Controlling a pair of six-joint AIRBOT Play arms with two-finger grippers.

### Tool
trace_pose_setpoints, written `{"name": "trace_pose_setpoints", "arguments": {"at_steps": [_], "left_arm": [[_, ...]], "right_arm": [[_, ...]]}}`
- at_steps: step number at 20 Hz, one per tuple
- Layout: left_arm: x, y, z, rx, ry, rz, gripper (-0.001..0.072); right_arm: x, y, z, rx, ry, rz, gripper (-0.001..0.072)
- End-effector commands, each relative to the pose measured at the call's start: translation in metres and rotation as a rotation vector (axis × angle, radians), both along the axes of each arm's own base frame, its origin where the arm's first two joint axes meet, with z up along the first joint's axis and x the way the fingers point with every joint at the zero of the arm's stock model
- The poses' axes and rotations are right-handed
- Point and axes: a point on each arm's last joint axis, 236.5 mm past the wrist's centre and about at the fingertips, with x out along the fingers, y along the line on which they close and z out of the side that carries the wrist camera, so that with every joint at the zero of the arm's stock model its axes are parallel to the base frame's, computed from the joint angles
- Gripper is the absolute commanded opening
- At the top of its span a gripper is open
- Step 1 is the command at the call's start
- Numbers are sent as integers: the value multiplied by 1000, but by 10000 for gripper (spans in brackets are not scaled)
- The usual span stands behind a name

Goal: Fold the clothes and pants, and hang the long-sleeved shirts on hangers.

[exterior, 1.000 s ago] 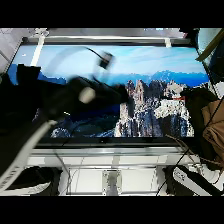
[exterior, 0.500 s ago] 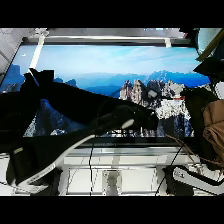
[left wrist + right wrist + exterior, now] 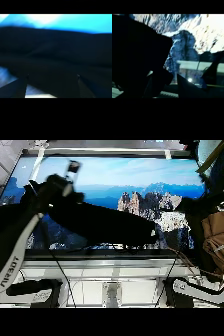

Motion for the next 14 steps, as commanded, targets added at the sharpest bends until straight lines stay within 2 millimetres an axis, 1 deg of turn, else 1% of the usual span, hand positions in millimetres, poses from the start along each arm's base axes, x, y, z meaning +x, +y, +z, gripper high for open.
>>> {"name": "trace_pose_setpoints", "arguments": {"at_steps": [1, 3, 4, 5, 7, 9, 10, 12, 14], "left_arm": [[-20, 112, -33, -9, 104, 266, 699], [-14, 132, -43, -81, 92, 337, 699], [-7, 137, -48, -129, 69, 361, 699], [2, 138, -52, -180, 44, 378, 699], [19, 132, -65, -289, 15, 407, 698], [22, 126, -85, -333, 44, 424, 699], [22, 126, -93, -330, 63, 426, 699], [22, 126, -103, -328, 78, 428, 699], [28, 128, -102, -331, 55, 427, 699]], "right_arm": [[-6, 17, -55, 84, 23, -64, 352], [6, 21, -68, 109, 2, -108, 352], [9, 27, -76, 118, 15, -99, 352], [10, 39, -86, 137, 37, -69, 351], [10, 65, -111, 152, 88, -3, 352], [13, 85, -136, 139, 113, 32, 352], [15, 90, -144, 130, 114, 40, 352], [19, 98, -152, 116, 102, 61, 351], [21, 100, -152, 110, 91, 65, 351]]}}
